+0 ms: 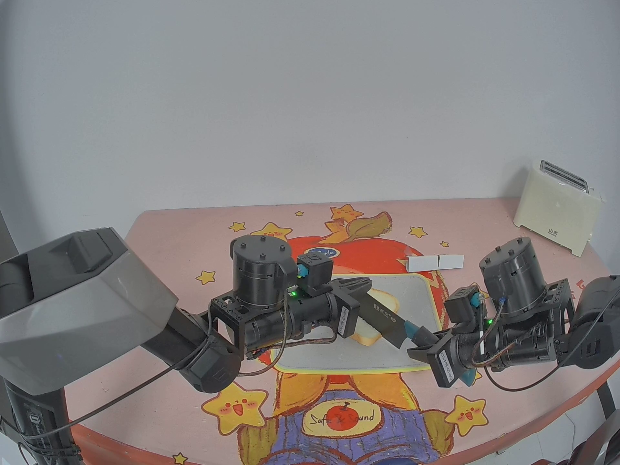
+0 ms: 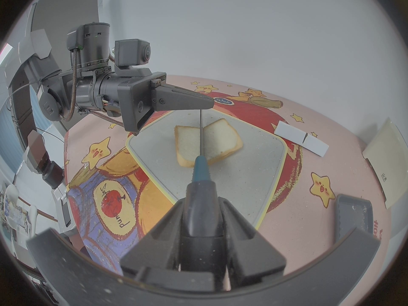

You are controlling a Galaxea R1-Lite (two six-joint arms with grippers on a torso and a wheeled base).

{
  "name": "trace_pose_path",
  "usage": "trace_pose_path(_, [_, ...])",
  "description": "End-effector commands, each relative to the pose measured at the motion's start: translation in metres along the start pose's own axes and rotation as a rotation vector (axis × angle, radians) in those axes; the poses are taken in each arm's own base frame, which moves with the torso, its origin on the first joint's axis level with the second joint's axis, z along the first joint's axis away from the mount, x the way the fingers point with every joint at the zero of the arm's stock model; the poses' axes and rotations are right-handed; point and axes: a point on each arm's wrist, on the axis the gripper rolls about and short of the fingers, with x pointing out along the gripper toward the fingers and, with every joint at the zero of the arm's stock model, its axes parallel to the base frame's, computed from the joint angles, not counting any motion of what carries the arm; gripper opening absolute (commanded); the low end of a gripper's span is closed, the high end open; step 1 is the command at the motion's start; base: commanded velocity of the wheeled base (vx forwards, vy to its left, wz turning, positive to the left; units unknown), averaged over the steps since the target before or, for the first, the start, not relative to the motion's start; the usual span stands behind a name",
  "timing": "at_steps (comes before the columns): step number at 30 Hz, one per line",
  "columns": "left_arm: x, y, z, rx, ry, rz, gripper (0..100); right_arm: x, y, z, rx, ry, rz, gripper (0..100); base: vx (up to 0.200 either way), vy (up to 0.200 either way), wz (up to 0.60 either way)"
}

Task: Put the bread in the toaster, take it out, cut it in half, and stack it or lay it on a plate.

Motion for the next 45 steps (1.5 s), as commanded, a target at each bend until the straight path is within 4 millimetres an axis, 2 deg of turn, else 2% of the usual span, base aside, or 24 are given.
trace_pose_path(1, [0.001, 0.0, 0.0, 0.0, -0.002, -0.001, 0, 0.003, 0.0, -0.003, 0.0, 0.02, 0.0, 0, 0.0, 0.0, 0.0])
trace_pose_path(7, [0.001, 0.0, -0.001, -0.001, 0.0, 0.001, 0, 0.004, 0.001, -0.003, -0.003, 0.02, 0.001, 0, 0.0, 0.0, 0.0])
trace_pose_path(22, [0.001, 0.002, -0.005, -0.004, 0.012, 0.004, 0, 0.0, 0.001, 0.01, 0.004, -0.035, 0.002, 0, 0.0, 0.0, 0.0])
trace_pose_path(45, [0.0, 0.0, 0.002, 0.001, -0.005, 0.001, 0, 0.003, -0.001, -0.002, 0.006, 0.016, -0.002, 0, 0.0, 0.0, 0.0])
